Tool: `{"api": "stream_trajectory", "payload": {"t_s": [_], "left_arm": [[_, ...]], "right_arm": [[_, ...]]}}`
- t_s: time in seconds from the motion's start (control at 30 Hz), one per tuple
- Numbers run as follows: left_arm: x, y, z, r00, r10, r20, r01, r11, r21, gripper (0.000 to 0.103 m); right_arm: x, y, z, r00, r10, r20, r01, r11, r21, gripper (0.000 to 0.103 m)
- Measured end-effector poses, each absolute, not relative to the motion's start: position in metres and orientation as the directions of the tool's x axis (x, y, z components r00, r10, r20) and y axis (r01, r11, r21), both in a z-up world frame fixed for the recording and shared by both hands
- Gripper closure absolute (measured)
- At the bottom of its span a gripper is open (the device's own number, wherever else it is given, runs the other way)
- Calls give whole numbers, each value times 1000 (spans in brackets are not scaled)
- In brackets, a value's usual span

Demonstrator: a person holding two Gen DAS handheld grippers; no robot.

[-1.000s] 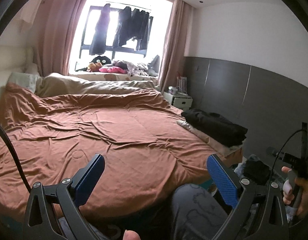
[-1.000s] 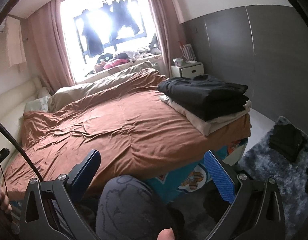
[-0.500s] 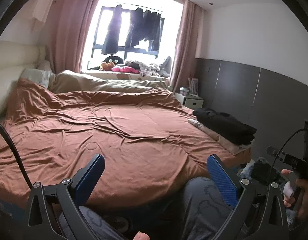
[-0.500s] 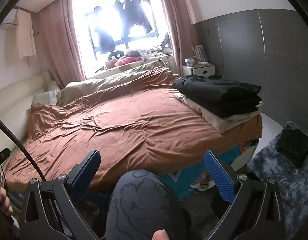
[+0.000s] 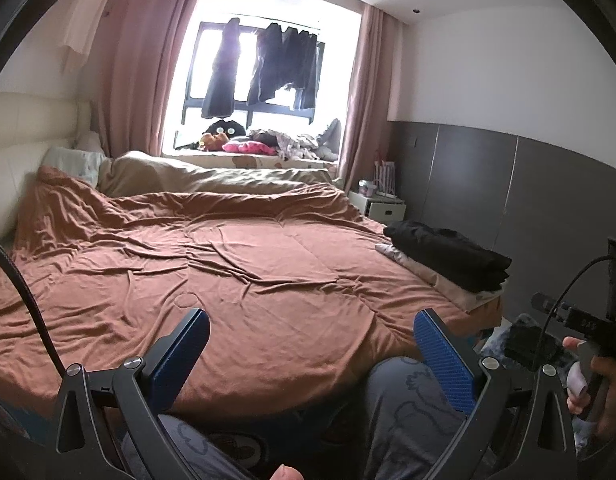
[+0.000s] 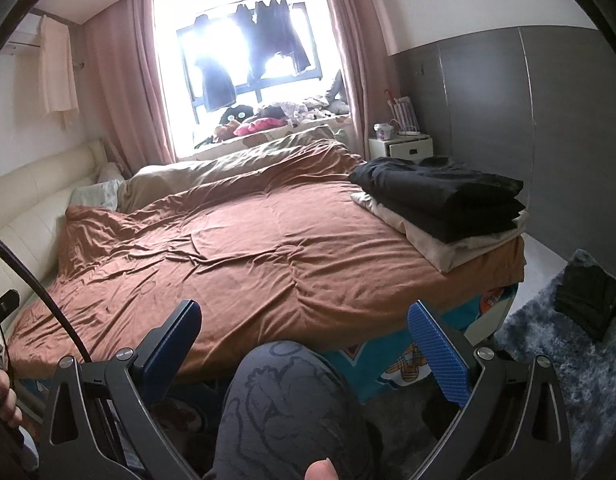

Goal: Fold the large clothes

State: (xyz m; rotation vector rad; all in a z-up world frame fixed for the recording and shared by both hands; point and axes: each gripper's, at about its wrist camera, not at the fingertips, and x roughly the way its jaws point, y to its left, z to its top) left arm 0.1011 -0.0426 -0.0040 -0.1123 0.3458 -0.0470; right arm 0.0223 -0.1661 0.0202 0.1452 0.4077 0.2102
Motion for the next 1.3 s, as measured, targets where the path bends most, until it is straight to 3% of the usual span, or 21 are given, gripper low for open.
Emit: {"api": "stream_trajectory", "payload": {"t_s": [1.3], "left_arm": [[71, -50, -1, 949, -15, -315, -17, 995, -99, 0]], "right_arm": [[0, -159, 24, 900, 240, -363, -183, 965, 186, 0]]}}
